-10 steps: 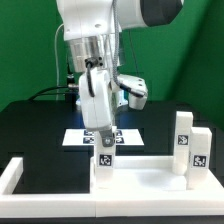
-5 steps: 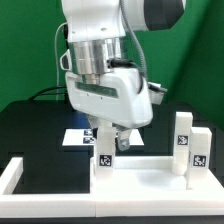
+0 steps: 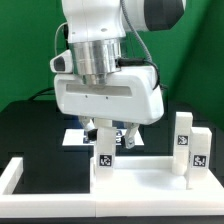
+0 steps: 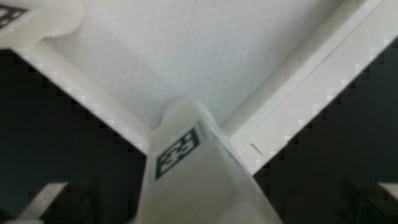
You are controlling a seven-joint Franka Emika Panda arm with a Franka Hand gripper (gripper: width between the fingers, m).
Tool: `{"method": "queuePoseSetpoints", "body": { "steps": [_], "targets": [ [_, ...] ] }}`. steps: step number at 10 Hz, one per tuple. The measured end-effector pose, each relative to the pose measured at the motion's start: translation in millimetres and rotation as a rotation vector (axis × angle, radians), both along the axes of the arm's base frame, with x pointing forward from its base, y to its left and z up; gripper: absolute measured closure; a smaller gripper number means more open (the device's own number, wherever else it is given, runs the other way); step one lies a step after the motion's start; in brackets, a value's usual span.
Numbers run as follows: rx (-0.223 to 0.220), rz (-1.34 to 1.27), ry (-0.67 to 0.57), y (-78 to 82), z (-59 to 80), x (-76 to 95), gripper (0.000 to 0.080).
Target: Assemble desk
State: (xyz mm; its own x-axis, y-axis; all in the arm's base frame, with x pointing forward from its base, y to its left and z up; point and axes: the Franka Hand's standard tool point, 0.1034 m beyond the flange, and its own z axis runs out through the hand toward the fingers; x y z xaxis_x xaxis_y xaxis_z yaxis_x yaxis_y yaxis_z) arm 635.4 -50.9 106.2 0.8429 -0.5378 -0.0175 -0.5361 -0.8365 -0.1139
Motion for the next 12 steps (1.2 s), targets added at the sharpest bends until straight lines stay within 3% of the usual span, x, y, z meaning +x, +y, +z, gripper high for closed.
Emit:
{"method": "queuePoseSetpoints", "body": {
  "steps": [1, 3, 6, 10, 12],
  "targets": [
    [-0.010, 0.132, -0.021, -5.7, 0.5, 0.8, 0.0151],
    [-0.010, 0.111, -0.024, -5.5, 0.7, 1.8, 0.0151],
    [-0.003, -0.009, -0.012, -6.9, 0.5, 1.4, 0.0509],
    [0.017, -0.303, 0.029, -7.3, 0.1, -0.3, 0.0509],
    [0.070, -0.634, 0.076, -6.9, 0.3, -1.2, 0.0509]
  ]
}}
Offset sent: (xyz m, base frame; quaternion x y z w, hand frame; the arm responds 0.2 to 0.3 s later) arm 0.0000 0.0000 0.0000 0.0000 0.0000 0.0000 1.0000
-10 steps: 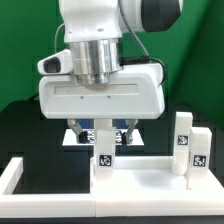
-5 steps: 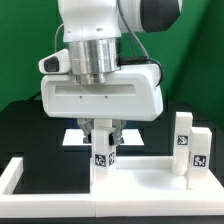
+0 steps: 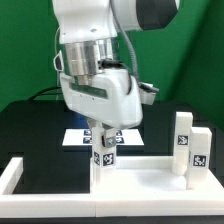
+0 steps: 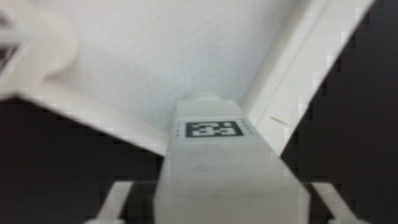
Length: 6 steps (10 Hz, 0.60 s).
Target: Assemble desk
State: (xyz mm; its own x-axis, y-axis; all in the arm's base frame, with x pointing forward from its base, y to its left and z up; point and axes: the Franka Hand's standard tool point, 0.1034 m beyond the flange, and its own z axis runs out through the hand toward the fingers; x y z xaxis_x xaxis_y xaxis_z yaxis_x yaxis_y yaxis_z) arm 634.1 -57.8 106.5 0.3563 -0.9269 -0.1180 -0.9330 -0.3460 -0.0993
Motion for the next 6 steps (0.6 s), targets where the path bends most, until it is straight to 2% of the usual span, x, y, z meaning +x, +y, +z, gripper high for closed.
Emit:
{"method": "queuePoseSetpoints", "body": {
  "steps": [3, 6],
  "targets": [
    [0.058, -0.465, 0.050, 0.3, -0.3, 4.0, 0.0509],
    [0.071, -0.680, 0.078, 2.0, -0.6, 4.7, 0.0509]
  ]
}}
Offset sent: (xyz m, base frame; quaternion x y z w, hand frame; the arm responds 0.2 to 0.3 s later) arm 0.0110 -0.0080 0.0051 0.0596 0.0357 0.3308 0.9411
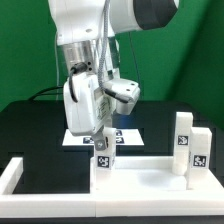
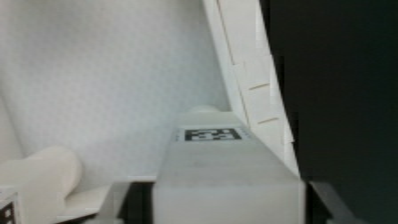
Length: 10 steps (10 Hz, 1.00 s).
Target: Assemble desk
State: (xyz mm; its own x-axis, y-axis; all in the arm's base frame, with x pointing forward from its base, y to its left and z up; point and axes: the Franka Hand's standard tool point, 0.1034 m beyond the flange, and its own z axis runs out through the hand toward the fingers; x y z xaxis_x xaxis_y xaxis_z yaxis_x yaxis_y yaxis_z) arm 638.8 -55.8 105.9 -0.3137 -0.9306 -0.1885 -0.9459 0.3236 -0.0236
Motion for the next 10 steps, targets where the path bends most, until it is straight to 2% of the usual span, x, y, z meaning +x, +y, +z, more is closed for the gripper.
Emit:
{"method": "queuePoseSetpoints", "body": {
  "steps": [2, 3, 4, 5, 6, 7, 10],
  "targets": [
    [-0.003, 0.037, -0.007, 0.2, 0.2, 0.3, 0.0509],
    [-0.020, 0.134, -0.020, 0.7, -0.1, 0.3, 0.0450],
    [-0.044, 0.323, -0.046, 4.4, -1.1, 0.1, 0.0267],
    [-0.050, 0.450, -0.064, 9.1, 0.6, 1.6, 0.0187],
    [-0.057, 0.528, -0.085, 11.7, 4.6, 6.0, 0.0187],
    [-0.063, 0.590, -0.094, 9.9, 3.1, 4.8, 0.0157],
    [-0.083, 0.837, -0.134, 9.2, 3.0, 4.6, 0.0151]
  ]
}}
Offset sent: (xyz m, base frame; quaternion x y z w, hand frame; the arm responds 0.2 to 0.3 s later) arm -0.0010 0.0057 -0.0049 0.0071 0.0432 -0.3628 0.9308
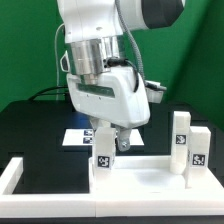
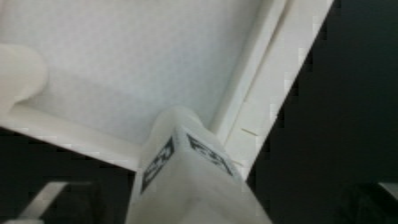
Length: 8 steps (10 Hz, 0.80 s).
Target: Assemble desk
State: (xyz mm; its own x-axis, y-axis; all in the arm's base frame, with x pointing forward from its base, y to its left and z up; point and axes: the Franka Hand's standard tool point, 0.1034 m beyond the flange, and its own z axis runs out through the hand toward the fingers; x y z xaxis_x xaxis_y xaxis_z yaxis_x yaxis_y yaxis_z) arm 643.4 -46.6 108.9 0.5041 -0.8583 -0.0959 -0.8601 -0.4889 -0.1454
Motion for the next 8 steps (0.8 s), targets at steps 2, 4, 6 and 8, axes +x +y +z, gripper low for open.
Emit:
{"method": "queuePoseSetpoints", "body": {
  "steps": [2, 4, 6, 8],
  "targets": [
    [-0.042, 0.384, -0.048, -8.8, -5.2, -2.0, 0.0151],
    [-0.044, 0.412, -0.051, -9.0, -5.5, -2.1, 0.0151],
    [-0.041, 0.382, -0.047, -8.9, -5.7, -2.2, 0.0178],
    [-0.034, 0.282, -0.030, -9.8, -6.2, -3.0, 0.0496]
  ]
}}
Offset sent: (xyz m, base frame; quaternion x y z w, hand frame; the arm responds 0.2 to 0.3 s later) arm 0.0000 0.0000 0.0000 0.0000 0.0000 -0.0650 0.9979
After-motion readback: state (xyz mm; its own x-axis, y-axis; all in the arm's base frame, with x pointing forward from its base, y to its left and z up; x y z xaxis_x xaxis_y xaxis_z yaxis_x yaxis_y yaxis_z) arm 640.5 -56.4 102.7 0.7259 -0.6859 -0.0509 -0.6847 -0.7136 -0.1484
